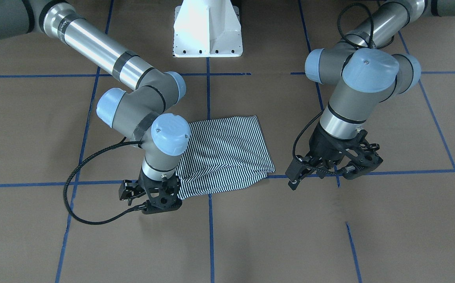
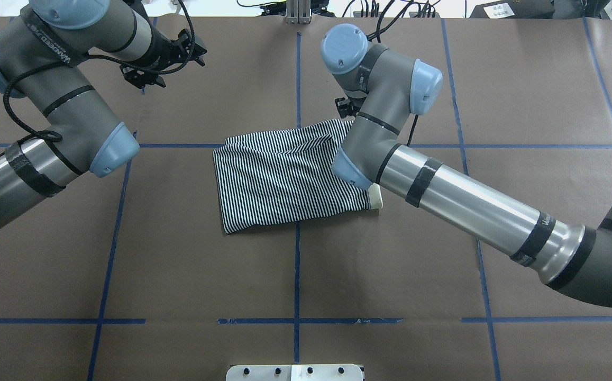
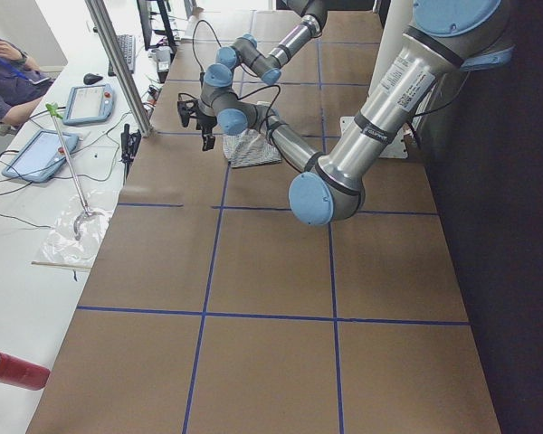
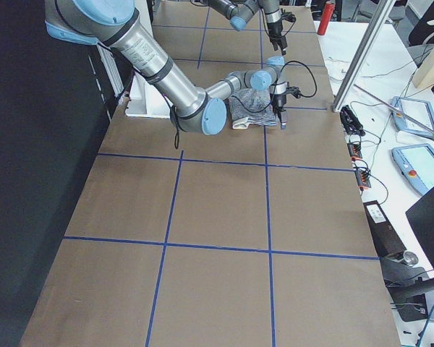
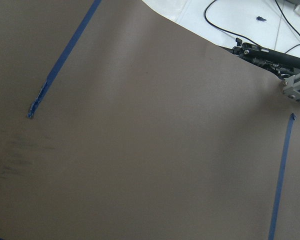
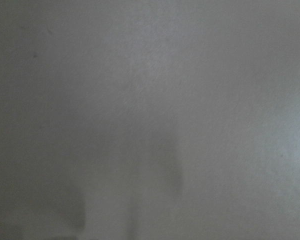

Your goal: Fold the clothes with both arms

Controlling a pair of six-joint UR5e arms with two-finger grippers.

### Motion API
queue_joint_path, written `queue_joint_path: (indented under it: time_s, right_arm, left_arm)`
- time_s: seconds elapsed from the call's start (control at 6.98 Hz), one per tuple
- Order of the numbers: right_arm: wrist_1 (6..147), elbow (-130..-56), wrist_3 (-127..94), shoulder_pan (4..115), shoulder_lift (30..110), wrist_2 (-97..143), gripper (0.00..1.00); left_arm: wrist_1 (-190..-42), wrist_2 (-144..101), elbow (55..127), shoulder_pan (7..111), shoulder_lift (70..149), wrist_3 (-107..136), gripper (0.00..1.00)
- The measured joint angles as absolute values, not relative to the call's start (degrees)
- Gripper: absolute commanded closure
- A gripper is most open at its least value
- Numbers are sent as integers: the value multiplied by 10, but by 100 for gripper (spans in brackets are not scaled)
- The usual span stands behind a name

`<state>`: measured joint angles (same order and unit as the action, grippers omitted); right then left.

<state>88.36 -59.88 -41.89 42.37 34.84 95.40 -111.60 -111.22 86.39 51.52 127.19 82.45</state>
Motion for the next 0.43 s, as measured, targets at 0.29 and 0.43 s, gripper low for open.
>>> queue_joint_path:
  time_s: [0.29, 0.43]
  right_arm:
    - [882, -658, -370, 484, 381, 1039, 0]
    - [884, -730, -340, 526, 440, 1099, 0]
  left_arm:
    - [-1113, -1127, 914, 519, 1234, 790, 0]
    - [-1090, -1133, 968, 531, 1195, 726, 0]
